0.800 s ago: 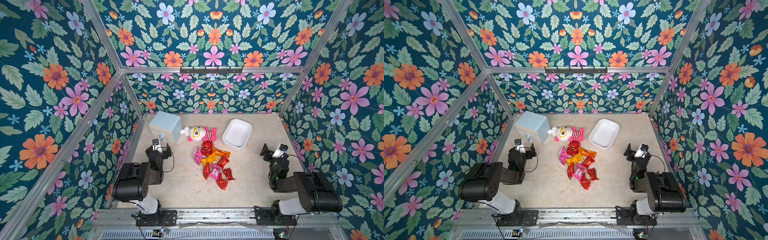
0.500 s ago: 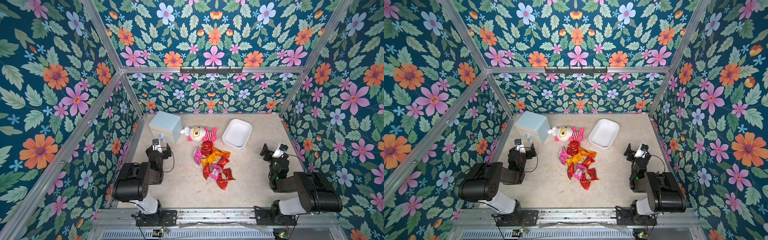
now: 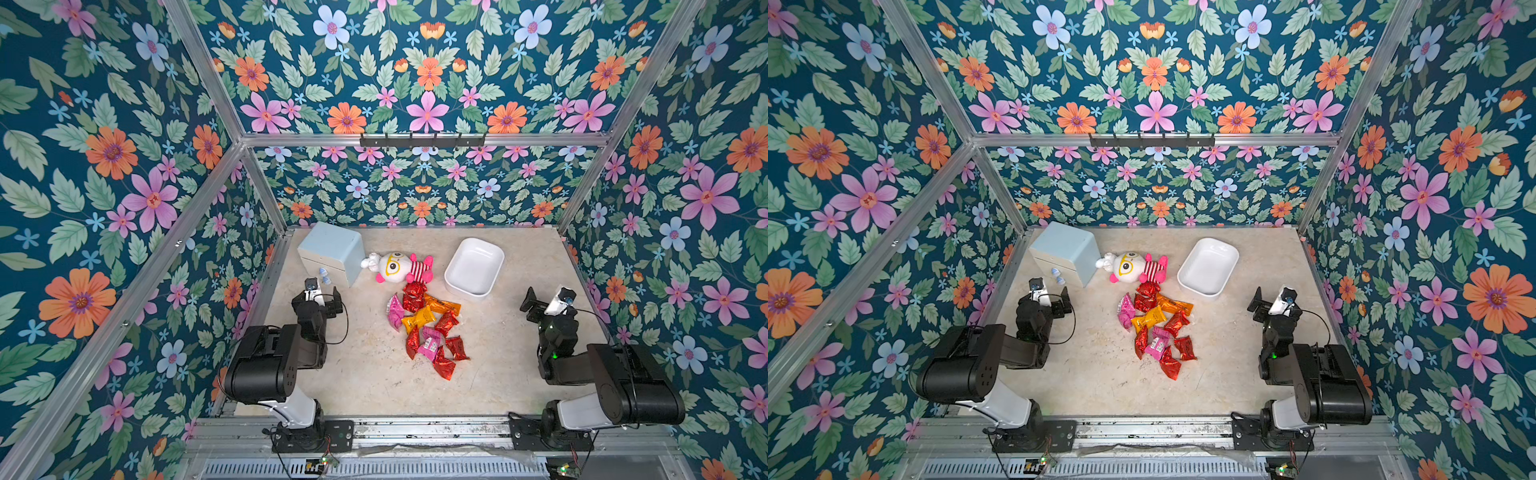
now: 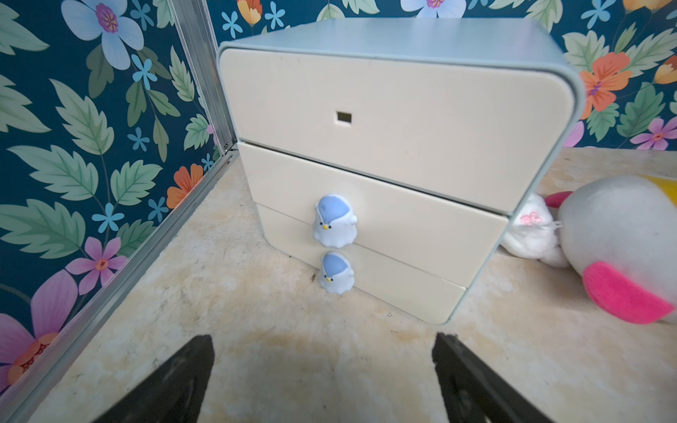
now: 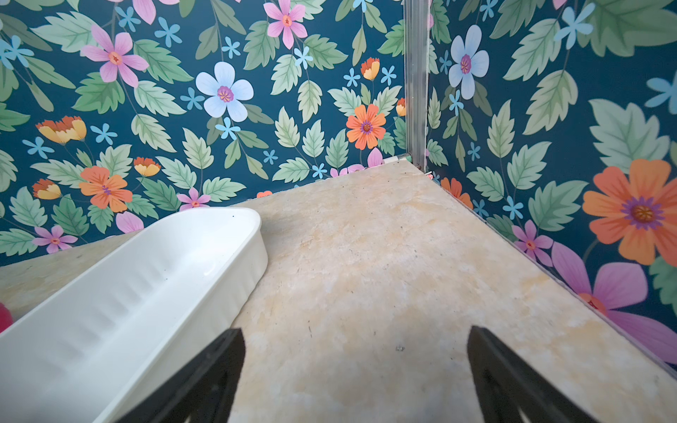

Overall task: Put the tea bags into the storage box
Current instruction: Pick up the tea bag from the center of the board.

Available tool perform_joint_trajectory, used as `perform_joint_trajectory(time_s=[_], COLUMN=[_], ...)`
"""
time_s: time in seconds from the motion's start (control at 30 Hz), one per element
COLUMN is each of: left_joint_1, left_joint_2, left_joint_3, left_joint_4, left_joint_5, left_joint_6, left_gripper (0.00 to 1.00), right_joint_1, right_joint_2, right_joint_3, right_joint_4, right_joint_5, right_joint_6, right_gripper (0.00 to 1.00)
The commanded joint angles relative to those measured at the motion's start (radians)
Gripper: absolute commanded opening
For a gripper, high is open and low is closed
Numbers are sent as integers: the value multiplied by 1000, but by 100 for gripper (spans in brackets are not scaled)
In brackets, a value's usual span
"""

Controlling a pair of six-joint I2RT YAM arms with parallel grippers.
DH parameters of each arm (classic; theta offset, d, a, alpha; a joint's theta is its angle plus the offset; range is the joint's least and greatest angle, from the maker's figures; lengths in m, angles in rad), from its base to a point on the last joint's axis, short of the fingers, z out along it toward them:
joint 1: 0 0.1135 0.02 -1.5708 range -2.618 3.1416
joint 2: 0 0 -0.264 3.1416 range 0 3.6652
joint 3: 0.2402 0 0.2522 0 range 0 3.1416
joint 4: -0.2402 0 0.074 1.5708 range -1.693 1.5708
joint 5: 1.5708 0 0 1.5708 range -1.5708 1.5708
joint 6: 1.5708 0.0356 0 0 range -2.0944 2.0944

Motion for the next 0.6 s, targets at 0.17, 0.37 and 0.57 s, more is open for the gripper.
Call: perform_joint_trajectory(time_s=[0.17,0.37,0.57], left_joint_1=[2,-12,-91], left_joint_2=[-3,-146,-325], left_joint_3=[4,133,328], left_joint_4=[19,-320,-782], left_joint_5=[5,-65,-123], left_joint_6=[-3,-9,-179], left_gripper=[99,99,99], right_joint_1=[11,21,163], right_joint_2=[-121,-343,-331], right_joint_3=[42,263,562], right_joint_4=[-147,-729,-1280], right_joint_5=[71,107,-35], right_joint_6=[13,150,339], right_gripper=[99,91,77])
